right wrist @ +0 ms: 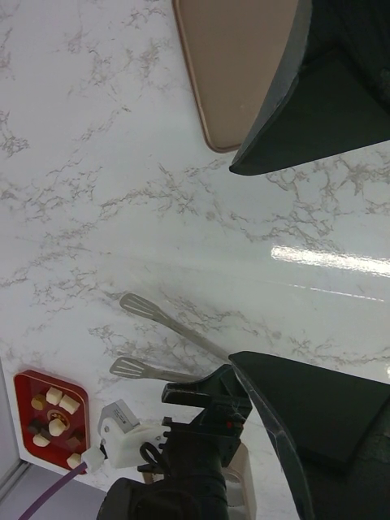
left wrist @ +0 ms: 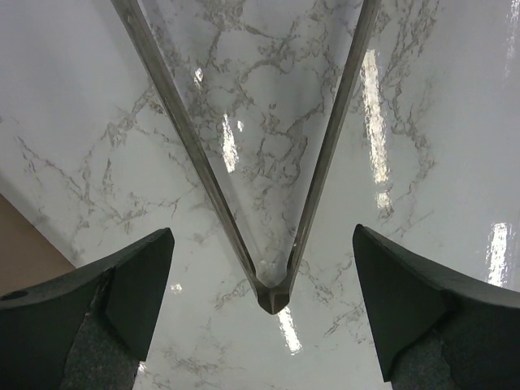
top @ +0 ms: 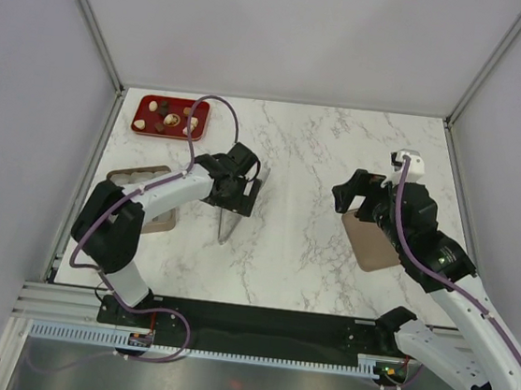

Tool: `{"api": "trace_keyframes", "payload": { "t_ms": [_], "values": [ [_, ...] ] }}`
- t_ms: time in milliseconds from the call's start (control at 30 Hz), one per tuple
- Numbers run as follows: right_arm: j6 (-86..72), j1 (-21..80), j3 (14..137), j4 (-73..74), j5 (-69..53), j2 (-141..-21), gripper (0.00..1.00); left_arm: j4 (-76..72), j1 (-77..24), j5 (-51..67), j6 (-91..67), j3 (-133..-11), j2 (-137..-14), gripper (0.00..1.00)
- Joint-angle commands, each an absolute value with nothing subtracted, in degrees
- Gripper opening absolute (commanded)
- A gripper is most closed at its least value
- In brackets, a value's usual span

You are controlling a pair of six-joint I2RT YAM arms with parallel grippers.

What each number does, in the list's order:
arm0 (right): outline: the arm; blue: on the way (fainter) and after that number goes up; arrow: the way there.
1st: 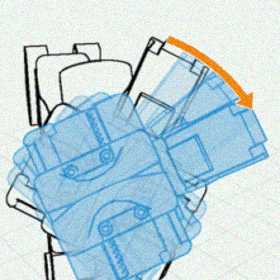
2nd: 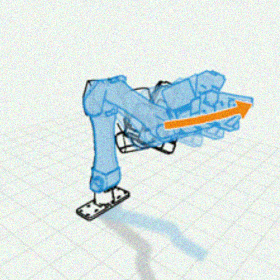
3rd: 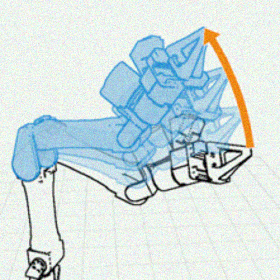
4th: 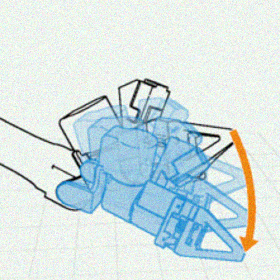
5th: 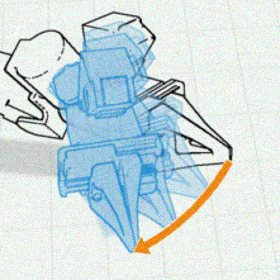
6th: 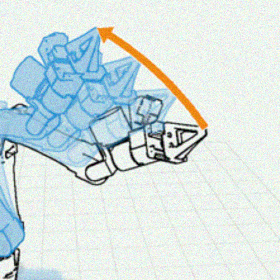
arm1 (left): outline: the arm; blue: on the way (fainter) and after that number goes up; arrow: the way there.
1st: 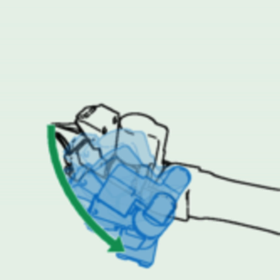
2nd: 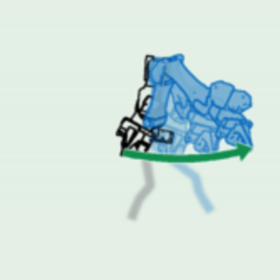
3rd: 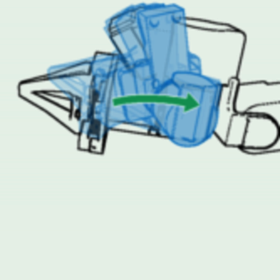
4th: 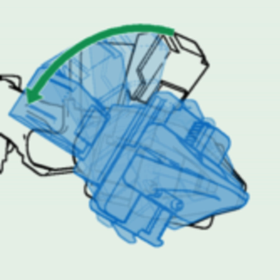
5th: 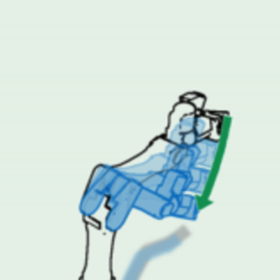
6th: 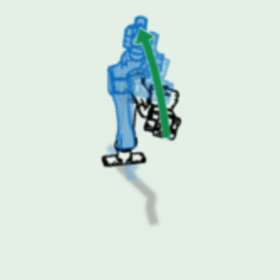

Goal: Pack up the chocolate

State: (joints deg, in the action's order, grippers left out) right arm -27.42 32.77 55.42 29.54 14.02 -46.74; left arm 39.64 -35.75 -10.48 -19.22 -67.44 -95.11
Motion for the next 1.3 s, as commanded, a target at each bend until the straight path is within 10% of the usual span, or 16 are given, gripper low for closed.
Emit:
{"api": "trace_keyframes", "payload": {
  "t_ms": [0,1267],
  "values": [
    [-26.02,32.87,54.93,27.51,14.33,-45.70,0.98,36.13,-35.77,-12.30,-21.97,-68.82,-96.94,0.99],
    [-24.79,32.87,53.26,27.60,15.21,-41.49,0.98,27.86,-32.43,-10.55,-25.75,-68.11,-106.79,0.94]
  ]
}}
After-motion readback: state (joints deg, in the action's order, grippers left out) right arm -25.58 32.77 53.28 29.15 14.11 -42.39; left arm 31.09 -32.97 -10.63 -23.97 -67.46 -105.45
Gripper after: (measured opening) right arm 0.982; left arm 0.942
